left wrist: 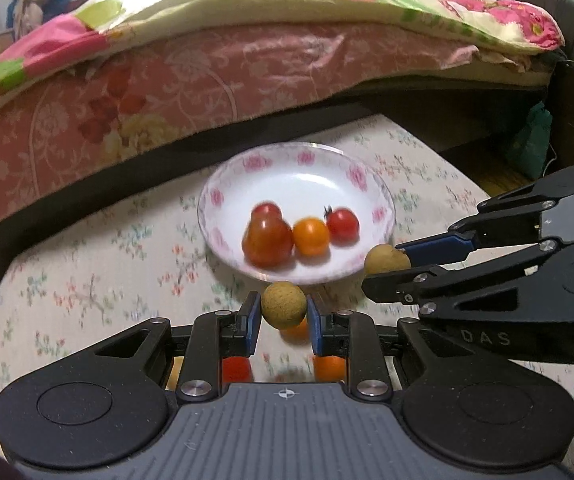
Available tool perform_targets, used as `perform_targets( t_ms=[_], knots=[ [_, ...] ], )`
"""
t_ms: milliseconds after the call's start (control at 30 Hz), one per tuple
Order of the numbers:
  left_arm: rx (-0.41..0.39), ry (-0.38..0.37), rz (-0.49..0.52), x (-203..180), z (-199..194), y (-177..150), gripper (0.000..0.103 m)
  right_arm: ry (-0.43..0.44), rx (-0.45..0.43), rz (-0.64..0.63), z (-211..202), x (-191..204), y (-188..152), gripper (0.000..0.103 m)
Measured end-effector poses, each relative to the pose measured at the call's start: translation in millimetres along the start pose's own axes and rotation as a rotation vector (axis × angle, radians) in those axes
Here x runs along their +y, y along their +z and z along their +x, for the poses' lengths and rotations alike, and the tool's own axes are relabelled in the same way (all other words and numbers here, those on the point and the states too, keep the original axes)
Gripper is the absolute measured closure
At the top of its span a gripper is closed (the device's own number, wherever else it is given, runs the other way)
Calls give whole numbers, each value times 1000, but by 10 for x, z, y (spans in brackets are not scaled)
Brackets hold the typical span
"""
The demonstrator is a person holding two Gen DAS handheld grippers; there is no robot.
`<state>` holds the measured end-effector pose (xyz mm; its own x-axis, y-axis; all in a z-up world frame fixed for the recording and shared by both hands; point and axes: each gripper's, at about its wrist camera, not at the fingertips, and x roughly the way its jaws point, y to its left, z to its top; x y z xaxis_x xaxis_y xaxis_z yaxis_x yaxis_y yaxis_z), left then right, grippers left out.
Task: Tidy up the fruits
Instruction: 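Carry both brown round fruits over the white plate and open both grippers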
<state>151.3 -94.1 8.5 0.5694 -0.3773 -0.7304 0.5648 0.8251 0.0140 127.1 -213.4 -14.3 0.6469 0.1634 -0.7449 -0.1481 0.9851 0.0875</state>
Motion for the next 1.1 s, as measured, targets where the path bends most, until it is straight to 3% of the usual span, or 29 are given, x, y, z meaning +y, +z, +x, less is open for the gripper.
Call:
perform_targets(
  t_ms=[500,1100],
  knots=[
    [-48,43,15,65,514,420,73,-36,-50,78,375,-455,447,75],
    [-25,42,0,132,780,439,69,-39,-55,117,695,-597,438,74]
  ],
)
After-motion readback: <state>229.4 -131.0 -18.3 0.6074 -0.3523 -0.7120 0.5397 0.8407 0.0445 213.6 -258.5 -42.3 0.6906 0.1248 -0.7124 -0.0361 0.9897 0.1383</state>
